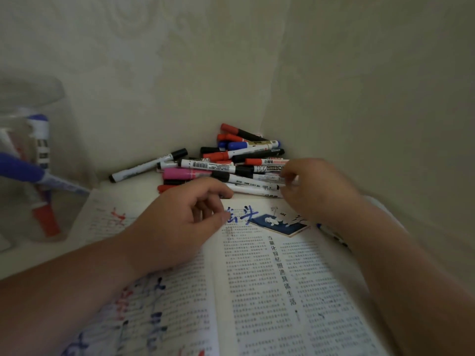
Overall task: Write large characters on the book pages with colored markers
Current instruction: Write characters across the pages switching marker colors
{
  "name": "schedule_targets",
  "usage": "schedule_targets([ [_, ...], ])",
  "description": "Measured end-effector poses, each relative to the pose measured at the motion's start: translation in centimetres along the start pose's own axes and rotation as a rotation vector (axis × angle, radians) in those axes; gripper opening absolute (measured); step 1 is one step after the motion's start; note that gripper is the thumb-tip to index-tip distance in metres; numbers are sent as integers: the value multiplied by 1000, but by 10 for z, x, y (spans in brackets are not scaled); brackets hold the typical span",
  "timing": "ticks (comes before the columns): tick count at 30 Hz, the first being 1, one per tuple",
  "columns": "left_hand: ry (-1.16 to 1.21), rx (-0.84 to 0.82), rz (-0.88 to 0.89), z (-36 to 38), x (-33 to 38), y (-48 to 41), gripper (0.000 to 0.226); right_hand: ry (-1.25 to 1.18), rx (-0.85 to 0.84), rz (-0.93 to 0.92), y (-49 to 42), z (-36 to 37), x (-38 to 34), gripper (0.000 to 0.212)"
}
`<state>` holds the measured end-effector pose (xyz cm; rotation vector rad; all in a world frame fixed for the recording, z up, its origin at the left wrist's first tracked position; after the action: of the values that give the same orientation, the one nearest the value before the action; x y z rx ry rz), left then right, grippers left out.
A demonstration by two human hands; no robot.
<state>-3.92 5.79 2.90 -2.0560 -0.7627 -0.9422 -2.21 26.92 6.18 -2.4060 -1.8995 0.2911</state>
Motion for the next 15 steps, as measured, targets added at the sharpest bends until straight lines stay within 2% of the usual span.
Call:
schedule_targets([
  [4,71,240,2,-27,-10,-3,35,61,-98,-51,-6,24,-9,30],
  [6,117,305,-38,-35,-16,-4,37,48,-105,-64,-7,24,-9,33],
  [12,106,313,-75,-36,-19,-4,33,64,-145,-164,-5,27,-18,30],
  [15,87,310,-73,-36,-17,-3,31,-10,-110,-203,-1,18,-23,18],
])
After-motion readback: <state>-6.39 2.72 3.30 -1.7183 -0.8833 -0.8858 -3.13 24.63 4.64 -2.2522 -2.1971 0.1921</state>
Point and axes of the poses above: each hand's wrist, its own y-axis away from the middle knuckle, its own z-axis out of the palm, x = y × z, the point moved 10 cm from there along -y, towards the middle knuckle, and after that the axes turned 3 degrees about y, right-handed, at the moved point
